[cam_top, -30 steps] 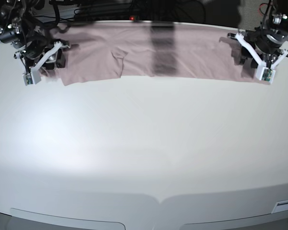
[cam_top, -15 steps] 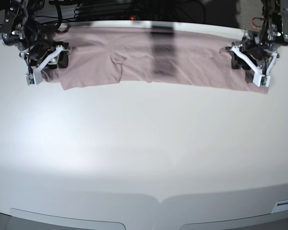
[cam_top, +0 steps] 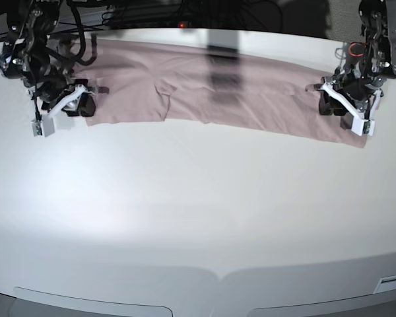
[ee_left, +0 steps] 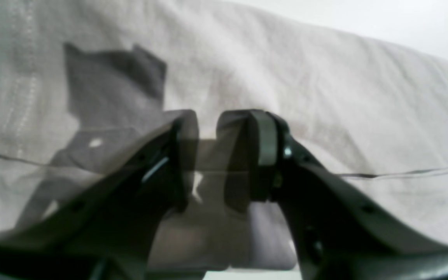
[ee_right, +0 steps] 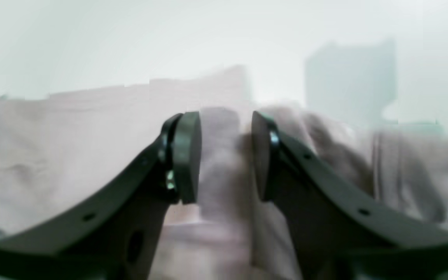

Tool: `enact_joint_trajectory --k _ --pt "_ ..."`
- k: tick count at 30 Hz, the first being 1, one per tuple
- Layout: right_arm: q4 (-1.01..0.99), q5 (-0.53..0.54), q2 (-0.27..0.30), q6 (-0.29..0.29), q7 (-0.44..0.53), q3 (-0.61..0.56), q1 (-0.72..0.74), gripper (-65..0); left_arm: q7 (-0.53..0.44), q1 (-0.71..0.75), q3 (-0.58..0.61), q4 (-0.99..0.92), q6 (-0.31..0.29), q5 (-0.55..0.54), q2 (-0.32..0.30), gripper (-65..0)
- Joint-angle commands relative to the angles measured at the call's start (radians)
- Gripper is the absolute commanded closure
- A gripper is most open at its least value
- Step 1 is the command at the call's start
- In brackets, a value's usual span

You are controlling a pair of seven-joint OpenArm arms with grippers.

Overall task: Fold the T-shirt properly
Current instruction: 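Release the hem and pull both grippers back over the folded shirt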

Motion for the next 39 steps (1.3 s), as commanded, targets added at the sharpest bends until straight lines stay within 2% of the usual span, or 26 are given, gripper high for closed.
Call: enact_joint_trajectory --k 1,6,9,11,15,18,24,30,35,37,39 --pt "0.054 0.025 0.014 0.005 0.012 0.005 0.011 -22.5 0.131 0.026 0.006 -0.004 0.028 0.05 -0.003 -21.9" --pt "0.196 0.026 0.01 0.005 -0.071 0.005 -0.052 -22.5 0.14 0.027 0.006 0.025 0.028 0.05 -0.003 -21.9" --pt "0.211 0.024 -0.005 0.005 -0.078 0.005 -0.134 -22.5 0.147 0.028 0.006 0.025 0.028 0.05 -0.003 -21.9" --pt "0.211 0.017 -0.023 0.005 -0.058 0.005 -0.182 -22.5 0.148 0.027 0.006 0.025 0.028 0.05 -0.003 -21.9" --pt "0.155 -0.08 -0.034 0.005 0.035 0.005 -0.21 -22.5 0.145 0.027 0.006 0.025 0.027 0.05 -0.003 -21.9" --pt "0.042 -0.115 -0.033 0.005 0.079 0.005 -0.183 -22.5 0.145 0.027 0.006 0.024 0.024 0.05 -0.003 -21.9" --pt "-0.113 -0.114 -0.033 0.005 0.03 0.005 -0.066 -22.5 0.146 0.028 0.006 0.024 0.024 0.05 -0.003 -21.9" --pt "-0.129 -0.148 -0.027 0.005 0.043 -0.003 0.026 -22.5 0.111 0.007 0.006 0.01 0.022 0.054 -0.003 -21.9" --pt "-0.129 -0.163 -0.014 0.005 0.057 -0.058 0.065 -22.5 0.114 -0.065 0.006 -0.08 0.021 0.053 -0.003 -21.9" --pt "-0.13 -0.168 -0.014 0.005 0.078 -0.086 0.064 -22.5 0.115 -0.095 0.006 -0.137 0.021 0.054 -0.003 -21.9" --pt "-0.134 -0.227 -0.014 0.005 0.124 -0.114 0.068 -22.5 0.116 -0.123 0.006 -0.187 0.021 0.054 -0.004 -21.9"
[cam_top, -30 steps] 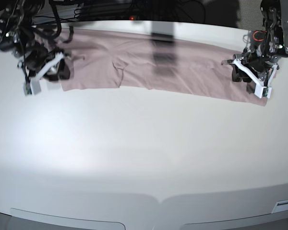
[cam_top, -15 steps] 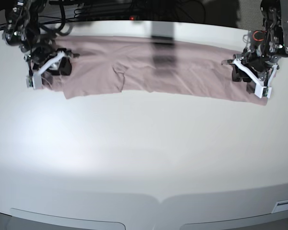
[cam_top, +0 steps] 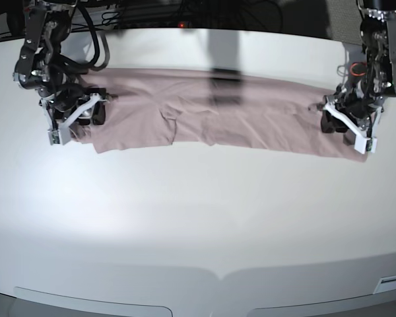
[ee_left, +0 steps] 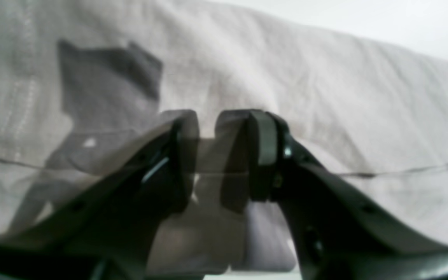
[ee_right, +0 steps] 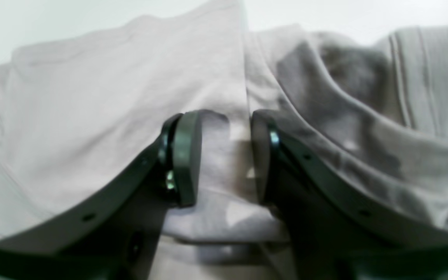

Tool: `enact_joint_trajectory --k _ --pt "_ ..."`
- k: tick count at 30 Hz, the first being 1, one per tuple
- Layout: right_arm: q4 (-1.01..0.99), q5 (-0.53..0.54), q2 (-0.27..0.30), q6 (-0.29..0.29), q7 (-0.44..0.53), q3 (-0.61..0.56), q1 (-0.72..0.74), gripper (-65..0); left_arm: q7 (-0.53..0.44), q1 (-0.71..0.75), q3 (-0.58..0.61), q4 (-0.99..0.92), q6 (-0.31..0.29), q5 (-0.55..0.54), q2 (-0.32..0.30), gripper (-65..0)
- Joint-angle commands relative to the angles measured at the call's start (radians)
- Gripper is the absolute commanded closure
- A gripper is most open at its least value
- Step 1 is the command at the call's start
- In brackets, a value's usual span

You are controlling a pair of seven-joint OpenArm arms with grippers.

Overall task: Fold the T-shirt properly
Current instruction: 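Release the hem and pull both grippers back over the folded shirt, then regrasp the strip's ends with both grippers, pulling it taut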

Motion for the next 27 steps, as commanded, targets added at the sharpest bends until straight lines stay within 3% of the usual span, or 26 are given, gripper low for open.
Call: enact_joint_trajectory --k 1,4,13,21,27 --pt "0.004 -0.033 0.008 0.004 0.021 -0.011 0.013 -22.5 0.136 0.014 0.008 -0.053 0.039 0.066 -0.002 -21.9" --pt "-0.023 -0.087 0.009 0.0 0.047 -0.044 0.045 -22.5 0.136 -0.014 0.007 -0.081 0.039 0.068 -0.009 -21.9" --pt "-0.182 -0.084 0.008 0.001 0.001 -0.061 0.216 -22.5 0.153 -0.043 0.007 -0.08 0.039 0.066 -0.009 -21.9" --pt "-0.115 0.002 0.011 0.004 -0.09 -0.06 0.224 -22.5 0.204 -0.06 0.007 0.042 0.039 0.067 -0.013 -21.9" --pt "-0.01 0.001 0.019 0.004 -0.105 -0.06 0.224 -22.5 0.185 -0.059 0.007 0.187 0.04 0.066 -0.064 -22.0"
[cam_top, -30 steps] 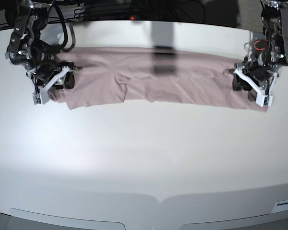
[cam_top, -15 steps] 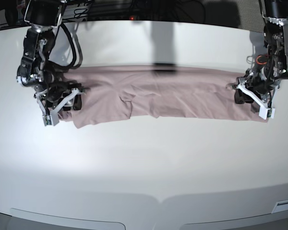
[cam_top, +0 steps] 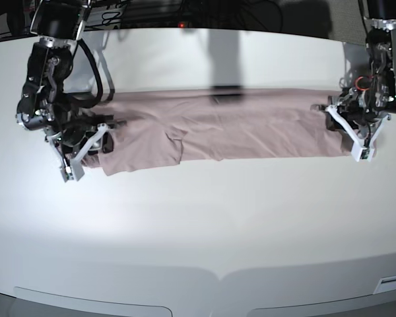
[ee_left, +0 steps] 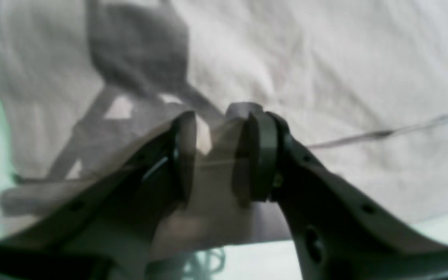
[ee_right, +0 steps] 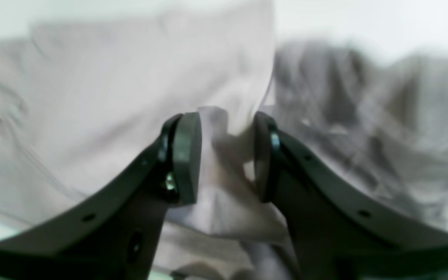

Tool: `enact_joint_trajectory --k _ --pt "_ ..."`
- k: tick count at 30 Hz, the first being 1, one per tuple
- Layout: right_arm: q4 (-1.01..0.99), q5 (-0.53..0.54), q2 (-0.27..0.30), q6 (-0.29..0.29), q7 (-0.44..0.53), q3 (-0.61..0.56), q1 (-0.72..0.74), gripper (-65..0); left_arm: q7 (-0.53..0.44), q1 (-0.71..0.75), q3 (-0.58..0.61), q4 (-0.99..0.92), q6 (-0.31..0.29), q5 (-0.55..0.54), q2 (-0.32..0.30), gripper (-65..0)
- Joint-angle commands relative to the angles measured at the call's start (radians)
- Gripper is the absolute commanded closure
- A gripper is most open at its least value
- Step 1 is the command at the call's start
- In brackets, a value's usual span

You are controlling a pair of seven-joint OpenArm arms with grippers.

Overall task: Fold the T-shirt properly
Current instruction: 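Regrasp the strip's ends with both grippers, pulling it taut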

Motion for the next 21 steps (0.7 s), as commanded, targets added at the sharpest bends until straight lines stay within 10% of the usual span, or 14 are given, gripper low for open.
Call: enact_joint_trajectory --k 1,9,14,21 --pt "0.031 0.01 0.012 0.005 0.016 0.002 0.014 -22.5 -0.034 -0.019 -0.006 0.041 0.0 -0.005 -0.029 -22.0" --pt "0.077 0.011 0.012 0.005 0.016 0.002 0.014 -22.5 -0.077 -0.019 -0.006 0.093 -0.001 0.015 -0.062 -24.8" --pt "0.127 0.011 0.012 0.005 -0.006 0.002 0.014 -22.5 -0.067 -0.019 -0.007 0.093 0.003 0.075 -0.062 -45.9" --pt "0.262 0.108 0.012 0.005 -0.069 0.002 0.015 -22.5 -0.003 -0.027 -0.014 0.093 0.003 0.082 -0.063 -45.5"
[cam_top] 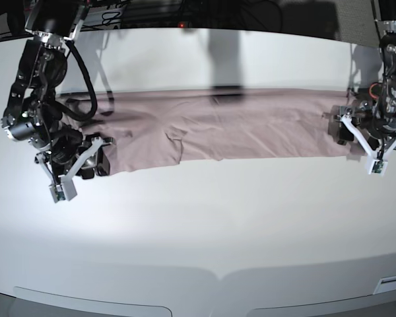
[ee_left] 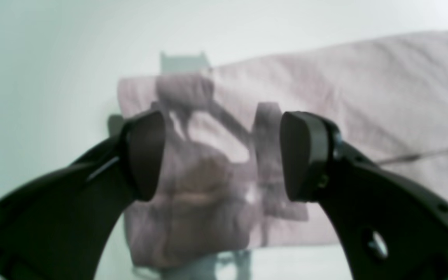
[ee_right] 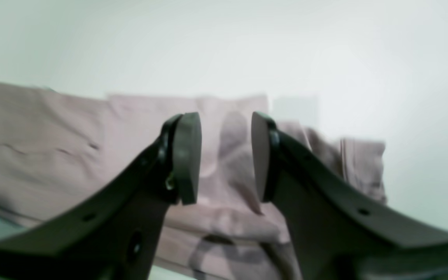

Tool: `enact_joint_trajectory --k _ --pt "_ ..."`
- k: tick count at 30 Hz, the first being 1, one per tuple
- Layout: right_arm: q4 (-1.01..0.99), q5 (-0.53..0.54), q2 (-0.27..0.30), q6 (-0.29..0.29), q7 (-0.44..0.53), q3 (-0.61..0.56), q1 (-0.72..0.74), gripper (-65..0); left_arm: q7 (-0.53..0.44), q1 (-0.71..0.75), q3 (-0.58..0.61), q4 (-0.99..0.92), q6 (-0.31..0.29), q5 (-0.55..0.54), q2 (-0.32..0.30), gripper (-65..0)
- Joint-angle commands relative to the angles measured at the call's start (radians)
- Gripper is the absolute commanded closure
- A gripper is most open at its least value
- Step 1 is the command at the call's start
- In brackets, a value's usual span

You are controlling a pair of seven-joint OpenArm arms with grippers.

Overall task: Fold the T-shirt properly
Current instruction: 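Regrasp the strip's ends with both grippers, pulling it taut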

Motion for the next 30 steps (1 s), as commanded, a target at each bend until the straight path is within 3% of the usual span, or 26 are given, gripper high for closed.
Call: enact_joint_trajectory --k 1,10,14,19,23,27,30 --pt "0.039 0.026 0.011 0.004 0.009 0.002 0.019 -22.5 0.01 -0.023 -0.021 0.02 0.001 -0.009 -0.015 -45.5" --pt "0.152 0.051 0.011 0.004 -0.026 0.002 0.021 -22.5 0.032 -0.029 -0.286 0.019 -0.002 -0.024 -0.015 -45.5" --pt "0.152 0.113 0.011 0.004 -0.039 0.002 0.021 -22.5 0.069 -0.029 -0.346 -0.03 -0.147 -0.165 -0.056 -45.5" --pt "0.152 0.155 0.011 0.004 -0.078 0.002 0.021 -22.5 0.058 -0.042 -0.343 -0.213 -0.217 -0.386 -0.147 -45.5" --pt "0.153 0.171 0.011 0.004 -0.104 0.002 0.021 -22.5 -0.031 -0.09 -0.343 -0.432 -0.314 -0.363 -0.185 -45.5" --pt "0.165 0.246 0.011 0.004 -0.128 0.002 0.021 -22.5 -0.015 -0.145 -0.343 -0.618 -0.401 -0.447 -0.188 -45.5" --pt "0.196 0.259 0.011 0.004 -0.131 0.002 0.021 -22.5 0.04 -0.174 -0.343 -0.686 -0.409 -0.514 -0.181 -45.5"
